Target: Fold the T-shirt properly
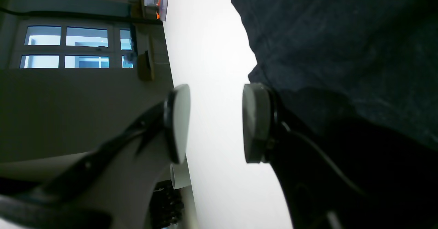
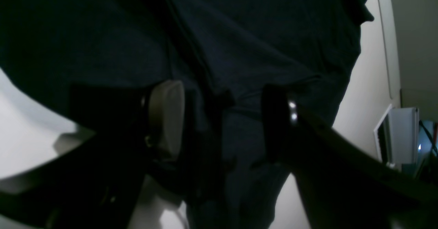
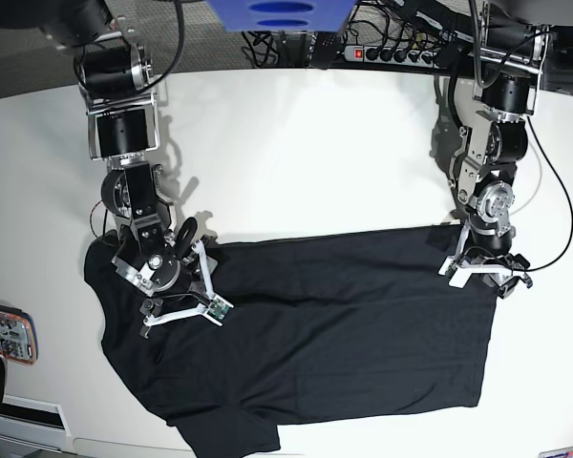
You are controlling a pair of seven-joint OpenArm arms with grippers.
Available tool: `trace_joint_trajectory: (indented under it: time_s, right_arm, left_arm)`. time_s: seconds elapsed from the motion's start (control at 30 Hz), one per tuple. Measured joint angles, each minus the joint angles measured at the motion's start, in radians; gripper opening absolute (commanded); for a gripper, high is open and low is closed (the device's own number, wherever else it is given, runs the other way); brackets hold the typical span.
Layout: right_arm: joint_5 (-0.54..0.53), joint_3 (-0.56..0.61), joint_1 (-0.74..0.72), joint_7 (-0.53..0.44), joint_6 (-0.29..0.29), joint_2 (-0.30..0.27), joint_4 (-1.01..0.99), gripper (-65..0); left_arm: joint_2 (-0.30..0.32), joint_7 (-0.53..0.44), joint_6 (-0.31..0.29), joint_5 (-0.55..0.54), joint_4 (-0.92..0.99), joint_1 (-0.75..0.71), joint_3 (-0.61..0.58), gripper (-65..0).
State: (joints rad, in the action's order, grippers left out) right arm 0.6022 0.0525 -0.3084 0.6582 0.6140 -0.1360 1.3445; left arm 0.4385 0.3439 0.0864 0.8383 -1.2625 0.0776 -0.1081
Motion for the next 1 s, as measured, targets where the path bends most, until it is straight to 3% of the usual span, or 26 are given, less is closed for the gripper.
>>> trace_joint_trajectory:
  time_s: [0.1,0.17,0.23,0.93,1.0]
  right_arm:
    - [-0.004,0.066,-0.054,0.003,-0.013,-0.003,-0.072,-31.1]
    - [-0.003,0.109,-0.085,-0.002,-0.094,0.000,-0.127,-31.1]
    - [-0.004,0.146,-0.089,-0.007,-0.129,0.002,-0.146,-31.1]
    - [-0.019,0.163,-0.093,-0.058,-0.151,0.002,-0.284,-31.3]
    - [-0.018,0.163,-0.093,-0.053,-0.151,0.003,-0.278,-33.5]
  left_arm:
    - [0.000,-0.001,0.000,0.001,0.000,0.000,0.000,-41.2]
    - [0.000,0.000,-0.002,0.000,0.000,0.000,0.000,-41.2]
    - [0.000,0.001,0.000,0.000,0.000,0.000,0.000,-41.2]
    - [0.002,0.000,-0.001,0.000,0.000,0.000,0.002,-41.2]
    - [0.002,-0.002,-0.001,0.000,0.000,0.000,0.002,-41.2]
